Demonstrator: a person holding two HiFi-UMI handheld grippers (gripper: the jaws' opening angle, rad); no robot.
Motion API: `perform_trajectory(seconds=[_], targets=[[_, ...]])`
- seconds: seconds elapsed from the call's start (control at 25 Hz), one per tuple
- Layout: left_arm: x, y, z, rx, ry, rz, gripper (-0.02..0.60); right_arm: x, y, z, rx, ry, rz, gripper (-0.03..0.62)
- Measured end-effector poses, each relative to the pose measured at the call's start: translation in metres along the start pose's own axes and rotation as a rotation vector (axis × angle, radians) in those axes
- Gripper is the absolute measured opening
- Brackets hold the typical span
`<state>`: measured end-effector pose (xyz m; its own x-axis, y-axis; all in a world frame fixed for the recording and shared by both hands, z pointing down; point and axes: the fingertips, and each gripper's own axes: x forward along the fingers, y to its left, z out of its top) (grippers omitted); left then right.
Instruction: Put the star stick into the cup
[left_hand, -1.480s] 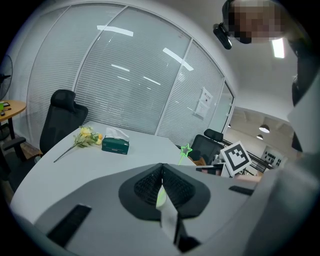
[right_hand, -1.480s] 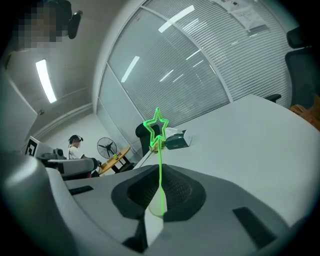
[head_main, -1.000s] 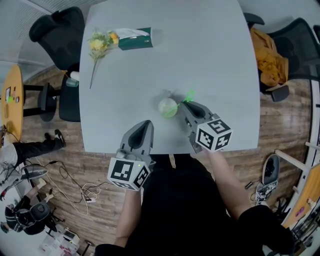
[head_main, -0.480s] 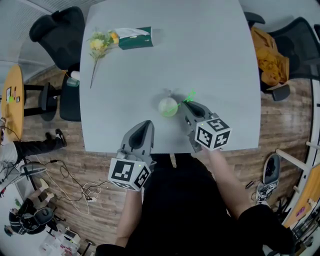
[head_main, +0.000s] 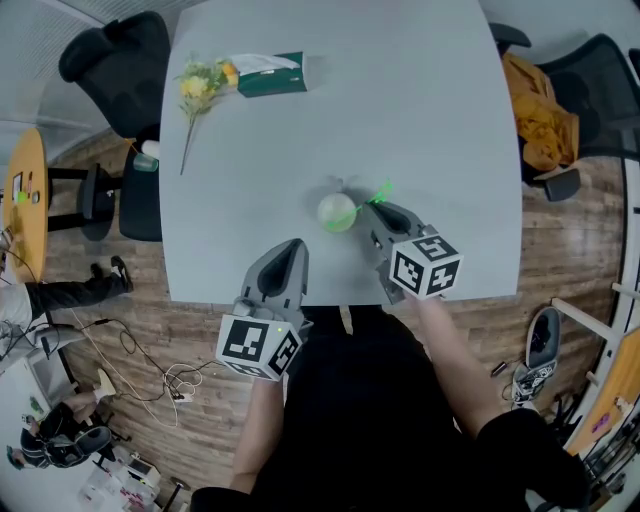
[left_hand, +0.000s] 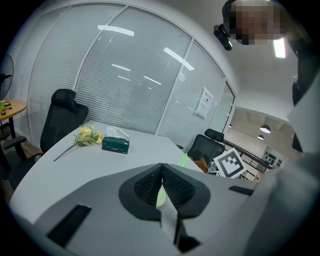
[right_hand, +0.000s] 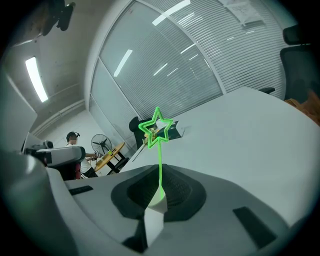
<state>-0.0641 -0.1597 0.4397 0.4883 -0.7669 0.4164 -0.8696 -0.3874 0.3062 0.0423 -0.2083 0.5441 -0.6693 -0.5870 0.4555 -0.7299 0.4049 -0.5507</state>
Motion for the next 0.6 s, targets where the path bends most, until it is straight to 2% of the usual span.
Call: perform_trajectory(seconds=[0.6], targets=[[0.0005, -0.0033, -0.0011, 0.005, 0.002, -0.002, 0.0, -0.0037, -0.0066, -0.004, 0.004, 0.01, -0.026, 0.031]])
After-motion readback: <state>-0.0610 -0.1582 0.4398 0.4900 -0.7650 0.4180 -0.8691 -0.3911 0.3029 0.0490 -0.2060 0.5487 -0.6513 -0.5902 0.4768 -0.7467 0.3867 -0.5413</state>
